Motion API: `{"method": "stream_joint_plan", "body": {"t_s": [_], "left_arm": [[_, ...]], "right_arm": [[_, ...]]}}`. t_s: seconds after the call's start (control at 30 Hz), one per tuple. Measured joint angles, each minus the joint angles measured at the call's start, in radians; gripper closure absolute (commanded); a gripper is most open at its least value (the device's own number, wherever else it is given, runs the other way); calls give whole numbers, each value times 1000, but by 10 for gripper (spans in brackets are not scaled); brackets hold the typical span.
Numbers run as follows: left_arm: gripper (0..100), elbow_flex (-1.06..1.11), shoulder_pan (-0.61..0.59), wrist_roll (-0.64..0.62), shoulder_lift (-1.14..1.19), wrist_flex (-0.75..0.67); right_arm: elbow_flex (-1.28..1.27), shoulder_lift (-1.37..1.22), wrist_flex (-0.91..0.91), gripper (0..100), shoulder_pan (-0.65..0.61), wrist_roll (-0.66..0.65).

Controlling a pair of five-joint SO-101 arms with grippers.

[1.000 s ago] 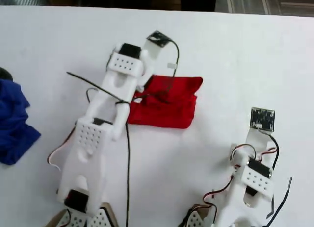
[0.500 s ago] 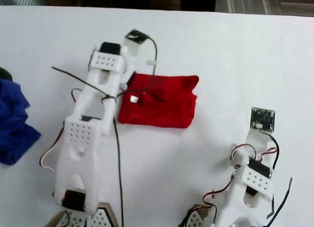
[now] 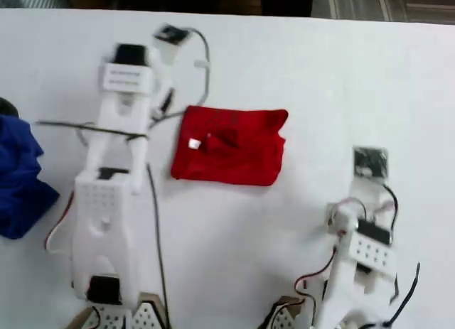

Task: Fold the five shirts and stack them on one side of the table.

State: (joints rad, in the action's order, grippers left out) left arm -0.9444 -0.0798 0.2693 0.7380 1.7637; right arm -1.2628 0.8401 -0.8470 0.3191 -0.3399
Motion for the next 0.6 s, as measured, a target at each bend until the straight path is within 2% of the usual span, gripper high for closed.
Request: {"method": "stream_joint_plan", "body": {"t_s": [0.1,0.27,0.47,0.6], "left_arm": [[975,112,-107,41,-121,5],[975,431,-288,74,-334,-12],[975,898,-491,112,-640,-201],[975,1257,-540,112,-847,-353]], "right_arm": [[216,-100,-155,904,-81,32],[601,-364,-328,904,-207,49],[1045,-741,-483,904,-399,49],[1390,-968,-574,904,-517,49]]}}
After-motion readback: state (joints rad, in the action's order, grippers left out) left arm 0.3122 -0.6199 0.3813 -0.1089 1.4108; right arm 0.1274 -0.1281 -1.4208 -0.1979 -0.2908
